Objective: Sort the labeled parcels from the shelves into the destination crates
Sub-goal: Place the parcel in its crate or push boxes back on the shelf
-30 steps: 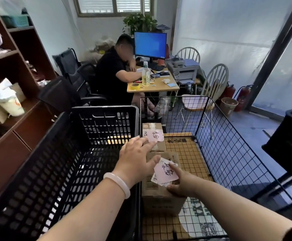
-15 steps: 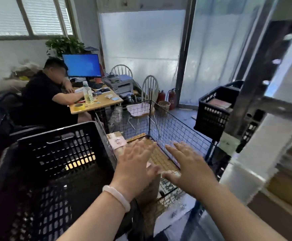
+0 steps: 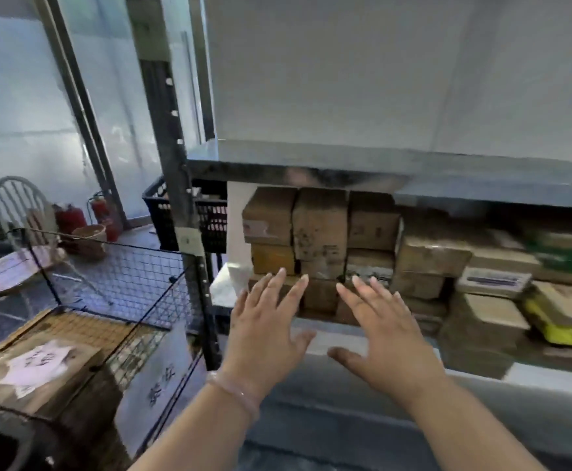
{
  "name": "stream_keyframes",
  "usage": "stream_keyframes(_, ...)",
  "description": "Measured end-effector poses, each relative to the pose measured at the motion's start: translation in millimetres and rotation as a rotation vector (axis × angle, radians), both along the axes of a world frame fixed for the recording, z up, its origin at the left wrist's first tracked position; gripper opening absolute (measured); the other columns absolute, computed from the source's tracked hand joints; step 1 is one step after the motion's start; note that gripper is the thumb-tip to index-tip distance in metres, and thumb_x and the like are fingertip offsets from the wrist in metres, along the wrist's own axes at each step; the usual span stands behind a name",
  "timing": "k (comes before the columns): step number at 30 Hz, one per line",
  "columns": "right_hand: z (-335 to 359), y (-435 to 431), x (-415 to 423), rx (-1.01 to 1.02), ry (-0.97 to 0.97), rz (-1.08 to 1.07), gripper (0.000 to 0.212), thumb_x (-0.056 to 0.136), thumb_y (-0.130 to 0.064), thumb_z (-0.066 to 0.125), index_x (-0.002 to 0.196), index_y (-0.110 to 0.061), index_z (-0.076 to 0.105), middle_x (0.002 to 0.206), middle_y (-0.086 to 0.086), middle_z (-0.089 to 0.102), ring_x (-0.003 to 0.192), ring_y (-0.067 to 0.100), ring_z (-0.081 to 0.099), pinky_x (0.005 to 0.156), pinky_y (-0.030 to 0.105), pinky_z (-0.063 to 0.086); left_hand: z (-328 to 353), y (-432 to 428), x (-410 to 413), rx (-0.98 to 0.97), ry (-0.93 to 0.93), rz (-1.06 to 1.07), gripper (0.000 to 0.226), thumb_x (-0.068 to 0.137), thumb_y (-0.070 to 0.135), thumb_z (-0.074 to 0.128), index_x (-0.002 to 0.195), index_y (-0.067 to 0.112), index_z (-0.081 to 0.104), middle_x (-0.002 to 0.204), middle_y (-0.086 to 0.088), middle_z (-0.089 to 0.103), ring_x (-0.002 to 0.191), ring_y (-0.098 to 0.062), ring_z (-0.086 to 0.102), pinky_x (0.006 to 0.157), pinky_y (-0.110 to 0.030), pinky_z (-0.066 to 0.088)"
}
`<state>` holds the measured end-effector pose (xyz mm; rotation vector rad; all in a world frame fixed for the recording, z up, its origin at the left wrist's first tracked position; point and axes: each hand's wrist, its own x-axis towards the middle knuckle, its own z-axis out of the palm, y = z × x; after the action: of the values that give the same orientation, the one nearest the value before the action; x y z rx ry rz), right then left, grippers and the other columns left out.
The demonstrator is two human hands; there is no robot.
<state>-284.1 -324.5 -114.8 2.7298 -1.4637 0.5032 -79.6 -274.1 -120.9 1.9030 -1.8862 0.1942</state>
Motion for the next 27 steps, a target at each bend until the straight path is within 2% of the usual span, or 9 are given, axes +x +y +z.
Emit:
stream_keyframes(8, 29, 38, -179, -0.079, -0.038, -0.345, 0.095, 0.079, -0.076, 0.048, 0.150, -0.047, -0.007, 0.163, -0.012, -0.007, 0.148, 0.012, -0.014, 0.121, 0.042, -0.003, 27, -32, -179, -0.081, -0.028, -0.328, 0.077, 0.093, 0.063, 0.046, 0.154, 0.045, 0.002, 0.166, 0.005, 0.012, 0.152, -0.017, 0.008, 0.121, -0.042, 0.007)
stream_keyframes(15, 35, 79, -361, -0.029, -0.008, -0.551, 0.100, 0.077, -0.077, 0.051, 0.152, -0.044, -0.006, 0.162, -0.011, -0.011, 0.147, 0.012, -0.017, 0.121, 0.042, -0.005, 25, -30, -375, -0.067, -0.022, -0.545, 0.078, 0.091, 0.067, 0.043, 0.155, 0.045, 0.005, 0.166, 0.003, 0.013, 0.151, -0.020, 0.011, 0.121, -0.045, 0.014)
stream_keyframes(20, 38, 115, -488, -0.045, -0.014, -0.702, 0.103, 0.075, -0.076, 0.055, 0.151, -0.045, -0.008, 0.161, -0.013, -0.011, 0.146, 0.009, -0.019, 0.121, 0.041, -0.005, 23, -23, -517, -0.059, -0.009, -0.681, 0.080, 0.091, 0.066, 0.046, 0.155, 0.045, 0.003, 0.166, 0.004, 0.013, 0.151, -0.020, 0.011, 0.121, -0.044, 0.012)
stream_keyframes(27, 42, 154, -612, -0.051, -0.033, -0.847, 0.095, 0.080, -0.071, 0.052, 0.153, -0.043, -0.002, 0.162, -0.011, -0.009, 0.147, 0.009, -0.017, 0.121, 0.037, -0.005, 24, -12, -662, -0.018, 0.055, -0.871, 0.076, 0.092, 0.063, 0.047, 0.154, 0.046, 0.008, 0.165, 0.005, 0.013, 0.151, -0.017, 0.009, 0.121, -0.044, 0.011)
